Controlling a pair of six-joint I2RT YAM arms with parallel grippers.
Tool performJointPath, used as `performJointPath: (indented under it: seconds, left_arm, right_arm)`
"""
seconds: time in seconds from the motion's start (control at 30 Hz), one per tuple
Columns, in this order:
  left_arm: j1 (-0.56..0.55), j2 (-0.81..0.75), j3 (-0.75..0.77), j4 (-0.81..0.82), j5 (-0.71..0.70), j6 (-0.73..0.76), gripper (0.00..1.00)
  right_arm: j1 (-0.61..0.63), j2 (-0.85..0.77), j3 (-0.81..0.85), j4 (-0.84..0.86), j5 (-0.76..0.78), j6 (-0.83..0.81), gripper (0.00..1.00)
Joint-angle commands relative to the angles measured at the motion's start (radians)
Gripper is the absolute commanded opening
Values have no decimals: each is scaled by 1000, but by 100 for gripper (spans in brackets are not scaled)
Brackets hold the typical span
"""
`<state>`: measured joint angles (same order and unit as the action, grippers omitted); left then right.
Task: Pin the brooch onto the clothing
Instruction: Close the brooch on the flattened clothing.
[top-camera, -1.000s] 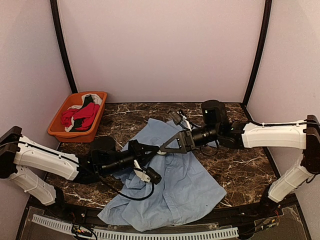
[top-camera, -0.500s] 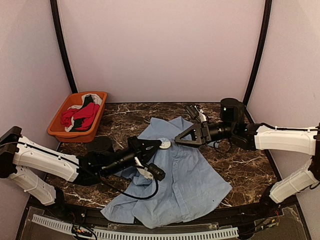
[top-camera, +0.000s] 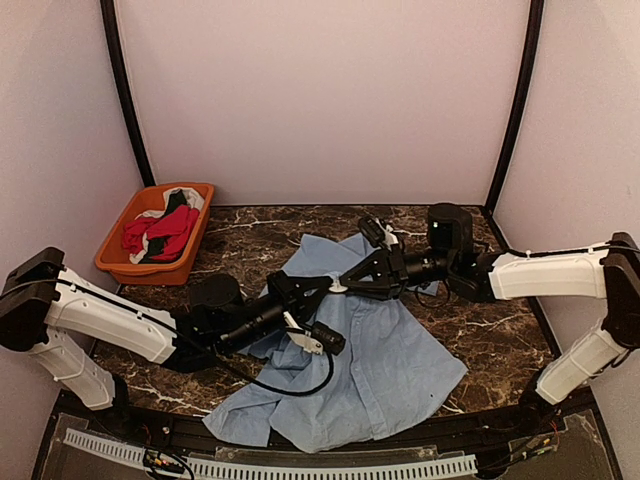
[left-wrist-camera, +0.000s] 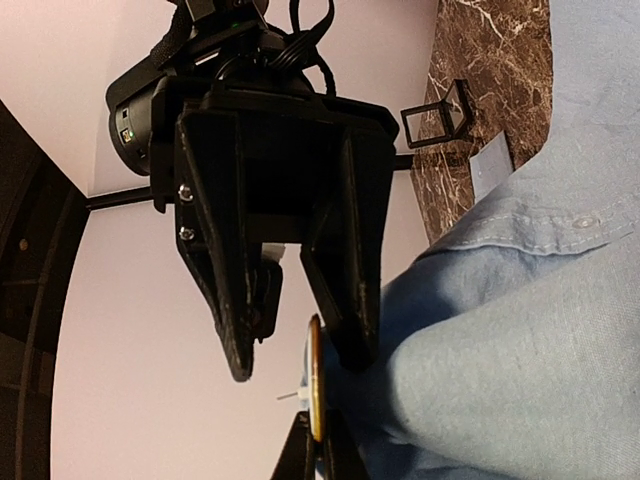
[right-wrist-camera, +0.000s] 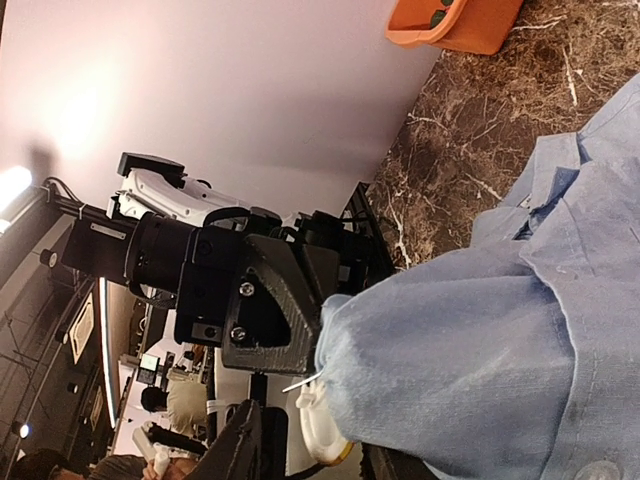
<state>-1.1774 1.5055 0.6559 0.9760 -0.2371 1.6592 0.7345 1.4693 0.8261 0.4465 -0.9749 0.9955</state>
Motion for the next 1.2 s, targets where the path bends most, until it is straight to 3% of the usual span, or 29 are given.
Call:
performJointPath:
  seconds: [0.0, 0.17, 0.27, 0.47, 0.63, 0.83, 1.0, 1.17]
  left_arm:
    - [-12, -15, 32, 74, -15, -5, 1]
    - [-22, -12, 30, 77, -33, 26, 1]
    - [-32, 1, 30, 83, -43, 39, 1]
    - [-48, 11, 26, 122, -55, 45, 2]
    - [-50, -9, -12, 246, -66, -61, 9]
    - [-50, -43, -99, 429, -76, -212, 38]
    - [-50, -65, -179, 547, -140, -321, 46]
    - [-50, -73, -209, 565, -331, -474, 55]
  right_arm:
    - [-6, 26, -9, 144, -8, 89, 30]
    - [-29, 73, -78, 386, -24, 254, 16]
    - [-31, 105, -84, 475, -34, 314, 0]
    - [-31, 112, -70, 442, -46, 273, 0]
    - [-33, 83, -65, 401, -99, 132, 0]
    - [-36, 39, -40, 272, -149, -92, 0]
    - [-42, 37, -40, 290, -194, -142, 0]
    - [-48, 35, -42, 356, -242, -154, 0]
